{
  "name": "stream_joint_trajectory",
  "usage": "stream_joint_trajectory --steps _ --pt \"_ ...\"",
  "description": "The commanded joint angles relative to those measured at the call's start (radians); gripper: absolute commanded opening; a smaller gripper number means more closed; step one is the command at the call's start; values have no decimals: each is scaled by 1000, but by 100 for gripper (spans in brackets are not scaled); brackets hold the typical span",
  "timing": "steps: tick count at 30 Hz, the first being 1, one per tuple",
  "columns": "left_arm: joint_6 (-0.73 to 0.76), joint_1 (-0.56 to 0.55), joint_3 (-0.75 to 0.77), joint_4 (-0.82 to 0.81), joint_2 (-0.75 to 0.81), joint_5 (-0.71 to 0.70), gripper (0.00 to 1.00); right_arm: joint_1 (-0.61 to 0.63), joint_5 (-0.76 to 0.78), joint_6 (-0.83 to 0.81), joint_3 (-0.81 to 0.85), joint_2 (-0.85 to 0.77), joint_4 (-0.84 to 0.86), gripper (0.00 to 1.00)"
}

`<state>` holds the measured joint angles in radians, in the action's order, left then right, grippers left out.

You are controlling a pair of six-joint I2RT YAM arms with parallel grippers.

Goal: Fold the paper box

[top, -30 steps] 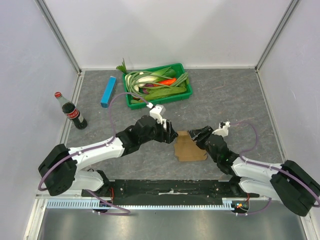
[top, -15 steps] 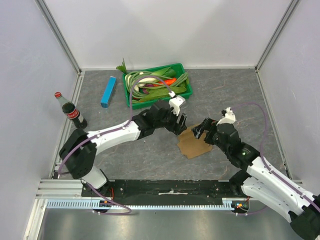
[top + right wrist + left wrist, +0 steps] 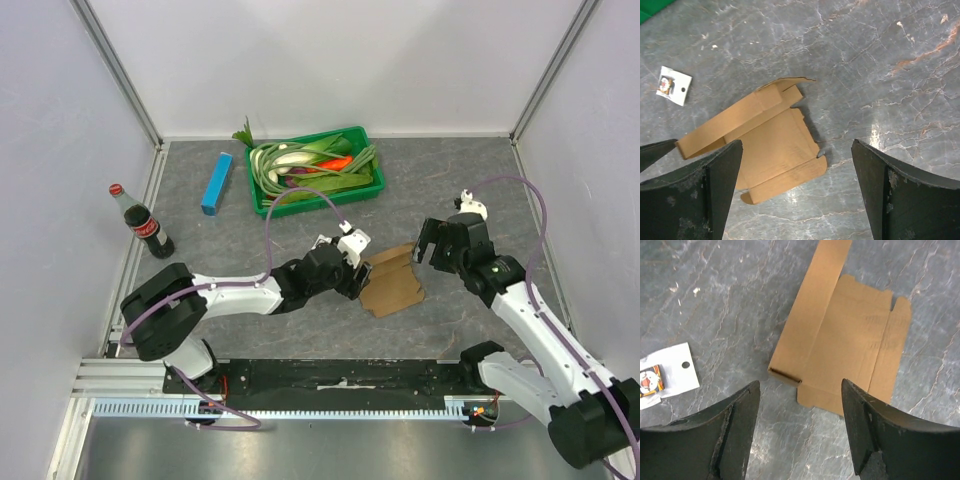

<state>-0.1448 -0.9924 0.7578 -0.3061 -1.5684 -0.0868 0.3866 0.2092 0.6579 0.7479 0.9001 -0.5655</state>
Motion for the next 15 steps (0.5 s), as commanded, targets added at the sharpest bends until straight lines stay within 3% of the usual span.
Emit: stream_joint_trajectory --steps 1,5,9,15 --pt "-47 -9 52 -117 8 -99 72 -84 -143 -104 -7 49 38 98" --pt "-94 -9 20 -134 50 -99 67 -181 -208 -174 -39 102 151 96" --pt "-67 -9 43 -96 31 -110 68 -236 -319 -231 -68 125 231 88" --pt "-4 4 173 2 -54 -13 73 -238 -557 -225 -131 86 374 65"
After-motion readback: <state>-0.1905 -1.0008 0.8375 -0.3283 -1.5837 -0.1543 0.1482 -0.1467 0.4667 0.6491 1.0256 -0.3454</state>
